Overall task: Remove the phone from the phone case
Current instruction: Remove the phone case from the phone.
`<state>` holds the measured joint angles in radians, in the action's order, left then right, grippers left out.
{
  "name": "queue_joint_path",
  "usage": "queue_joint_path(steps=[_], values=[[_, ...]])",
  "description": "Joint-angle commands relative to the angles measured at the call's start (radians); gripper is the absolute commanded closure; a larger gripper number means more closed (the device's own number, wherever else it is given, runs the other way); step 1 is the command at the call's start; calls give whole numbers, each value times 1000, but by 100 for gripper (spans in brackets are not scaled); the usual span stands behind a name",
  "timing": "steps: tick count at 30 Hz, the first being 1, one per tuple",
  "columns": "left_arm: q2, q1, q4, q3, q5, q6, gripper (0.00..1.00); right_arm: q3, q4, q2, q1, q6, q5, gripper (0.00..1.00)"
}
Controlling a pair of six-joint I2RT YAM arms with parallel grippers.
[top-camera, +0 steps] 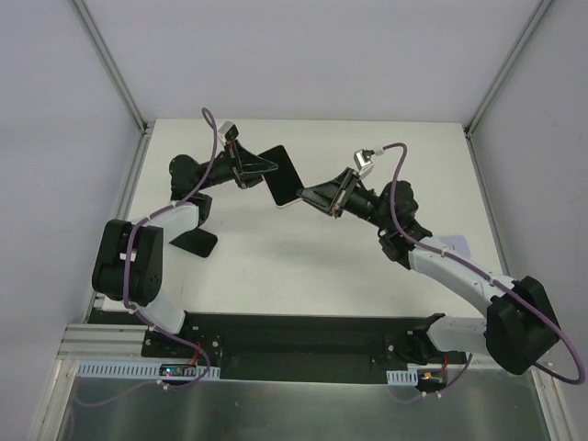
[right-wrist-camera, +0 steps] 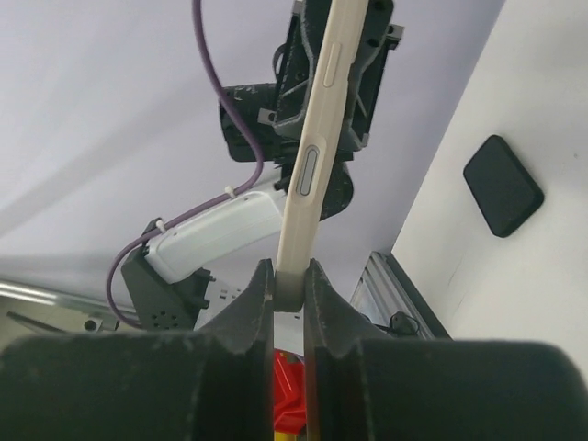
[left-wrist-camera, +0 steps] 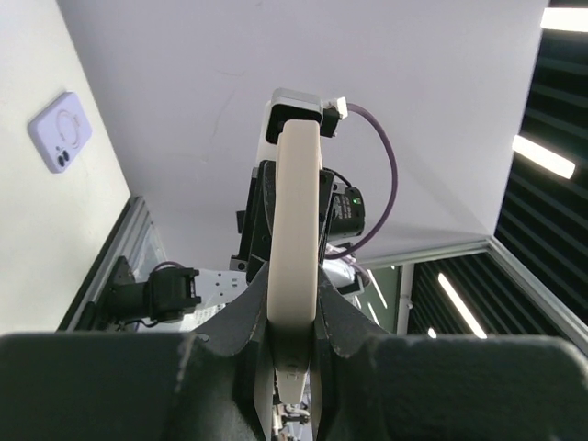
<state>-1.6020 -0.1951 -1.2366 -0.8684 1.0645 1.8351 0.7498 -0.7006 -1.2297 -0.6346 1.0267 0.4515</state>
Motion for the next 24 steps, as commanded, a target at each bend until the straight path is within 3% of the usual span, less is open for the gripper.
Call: queue_joint_path(steps=[1,7,16,24], values=[[-45,-4,-138,-10,-31,85,100,126,-451,-22,-48,-34,208,99],[-52,-4,-149,-24,-20,98,100,227,-694,-114,-69,73,323,99],[-19,-4,-149,-34,-11,122,100,339,-786,-191,-94,96,489,99],[27,-4,-136,-17,-8,131,100,358,-795,-223,-94,87,541,99]])
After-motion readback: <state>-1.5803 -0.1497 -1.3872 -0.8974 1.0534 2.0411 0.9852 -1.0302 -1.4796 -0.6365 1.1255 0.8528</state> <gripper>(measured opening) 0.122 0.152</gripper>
